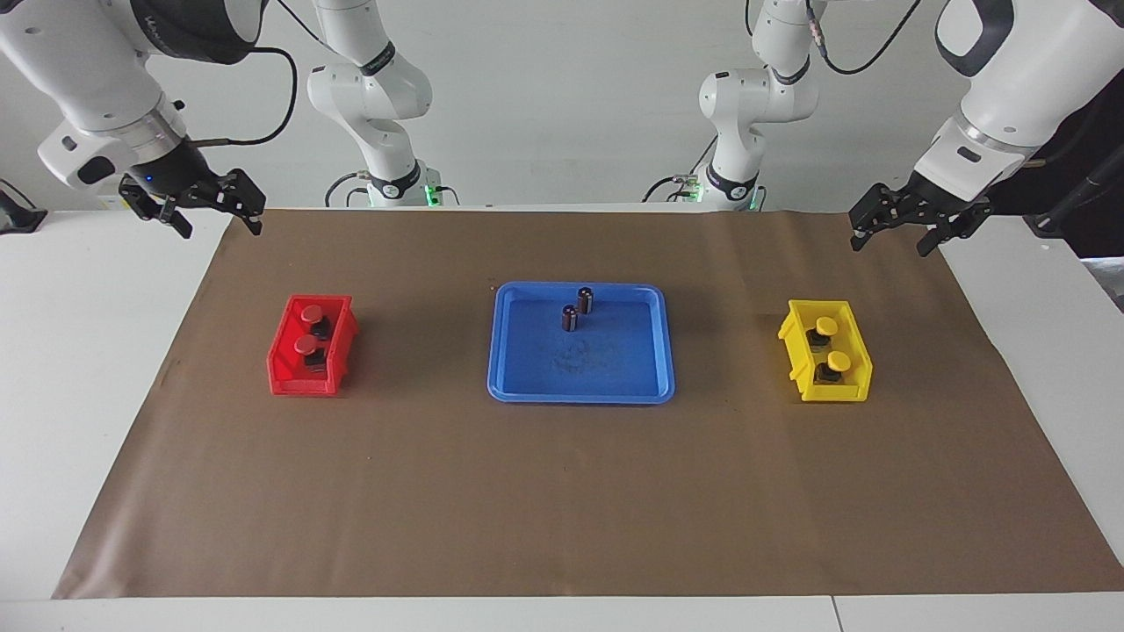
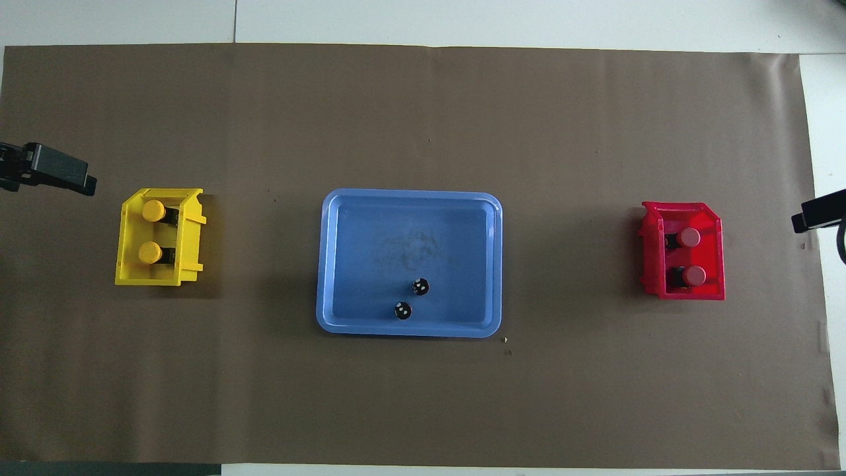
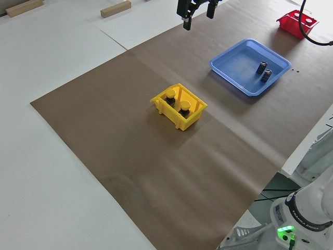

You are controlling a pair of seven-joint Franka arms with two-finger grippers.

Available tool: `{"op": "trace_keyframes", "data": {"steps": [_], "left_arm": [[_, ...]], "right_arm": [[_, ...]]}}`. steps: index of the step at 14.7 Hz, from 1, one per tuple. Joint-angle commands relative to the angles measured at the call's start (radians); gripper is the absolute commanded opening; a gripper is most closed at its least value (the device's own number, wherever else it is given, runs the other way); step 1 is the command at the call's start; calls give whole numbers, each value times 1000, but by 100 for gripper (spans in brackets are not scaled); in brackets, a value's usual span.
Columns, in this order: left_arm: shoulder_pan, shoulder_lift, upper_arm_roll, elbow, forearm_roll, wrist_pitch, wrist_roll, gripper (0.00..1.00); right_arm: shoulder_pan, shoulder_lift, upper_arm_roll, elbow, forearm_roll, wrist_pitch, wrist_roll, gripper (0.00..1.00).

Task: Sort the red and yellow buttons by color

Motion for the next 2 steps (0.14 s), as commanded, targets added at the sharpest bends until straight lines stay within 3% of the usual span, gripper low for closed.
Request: {"op": "trace_keyframes", "data": {"steps": [1, 2], "left_arm": [[-11, -2, 4, 12, 23, -13, -54, 100], [-11, -2, 4, 12, 25, -11, -46, 100]], "right_arm": [[-5, -1, 4, 9, 5, -23, 12, 100], [-5, -1, 6, 9, 5, -21, 12, 100]]}}
